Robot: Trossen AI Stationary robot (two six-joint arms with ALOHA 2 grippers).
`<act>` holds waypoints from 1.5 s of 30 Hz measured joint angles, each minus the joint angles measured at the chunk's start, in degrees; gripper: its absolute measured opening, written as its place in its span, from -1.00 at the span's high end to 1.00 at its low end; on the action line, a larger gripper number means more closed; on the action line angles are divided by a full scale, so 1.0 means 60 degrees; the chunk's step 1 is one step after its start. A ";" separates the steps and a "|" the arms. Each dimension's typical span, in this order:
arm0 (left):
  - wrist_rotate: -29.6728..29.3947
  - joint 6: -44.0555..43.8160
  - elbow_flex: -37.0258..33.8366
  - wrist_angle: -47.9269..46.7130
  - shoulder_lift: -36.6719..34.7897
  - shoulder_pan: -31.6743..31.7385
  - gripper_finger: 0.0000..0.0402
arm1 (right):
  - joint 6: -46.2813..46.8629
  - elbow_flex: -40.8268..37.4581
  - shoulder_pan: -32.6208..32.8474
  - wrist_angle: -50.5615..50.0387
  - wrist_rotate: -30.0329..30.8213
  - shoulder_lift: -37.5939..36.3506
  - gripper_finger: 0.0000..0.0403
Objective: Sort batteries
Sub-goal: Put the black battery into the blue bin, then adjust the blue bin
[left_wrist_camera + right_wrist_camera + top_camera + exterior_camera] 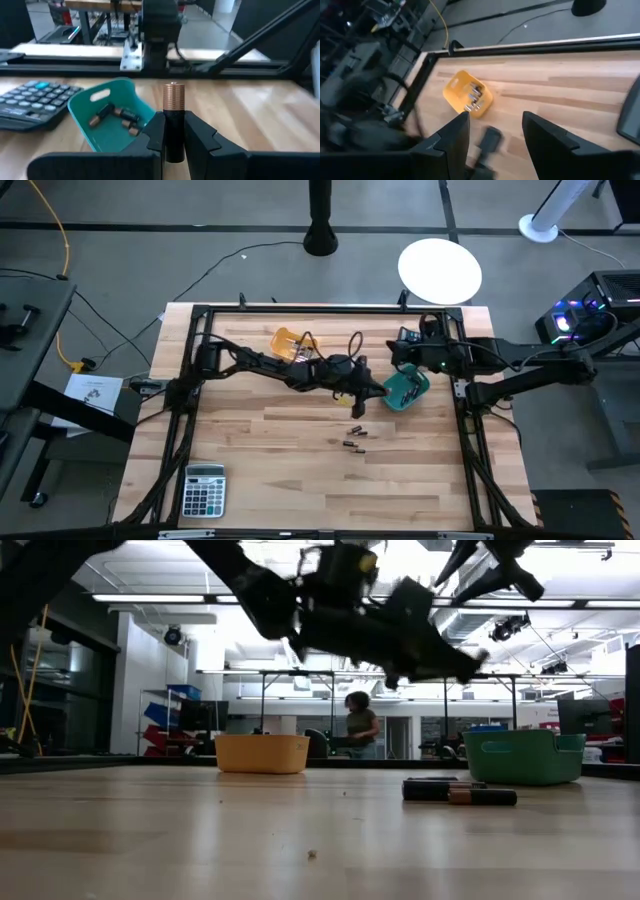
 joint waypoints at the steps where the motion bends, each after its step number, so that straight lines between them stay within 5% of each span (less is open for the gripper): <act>1: -0.0030 0.0066 0.0245 -0.0019 0.0269 0.0005 0.85 | 0.0000 0.0000 -0.0026 0.0138 0.0074 0.0089 0.12; 6: -0.0286 0.0084 0.1686 0.0050 0.1367 0.0021 0.80 | -0.0233 0.0000 -0.0182 0.0933 0.0132 0.0377 0.12; 13: -0.0751 0.0408 0.2684 -0.1711 0.1631 0.0021 0.14 | -0.0826 0.0004 -0.0191 0.1236 -0.0133 0.0372 0.12; 21: -0.0452 0.0432 0.2687 -0.7088 0.0094 0.0491 -0.20 | -0.0241 0.0004 -0.0191 -0.0832 -0.0302 -0.0054 0.12; 26: -0.0409 0.0000 0.1128 -0.8307 -0.1331 0.0945 -0.13 | 0.2726 -0.0085 -0.0393 -0.4778 -0.1064 0.0088 0.13; 31: -0.0405 -0.1761 -0.1948 -0.5904 -0.3397 0.1296 -0.02 | 0.3916 -0.0907 -0.1112 -0.6939 -0.2064 0.0631 0.34; 36: -0.0668 -0.3696 -0.4638 -0.3508 -0.5220 0.1275 0.06 | 0.3806 -0.2144 -0.2343 -0.6190 -0.2186 0.1354 0.91; 40: -0.0923 -0.4404 -0.5825 -0.2950 -0.6339 0.1038 0.11 | 0.3123 -0.3124 -0.3316 -0.4108 -0.2137 0.1920 0.92; 45: -0.0955 -0.4646 -0.6475 -0.3139 -0.7454 0.0477 0.16 | 0.2873 -0.3703 -0.4058 -0.3424 -0.2371 0.2522 0.98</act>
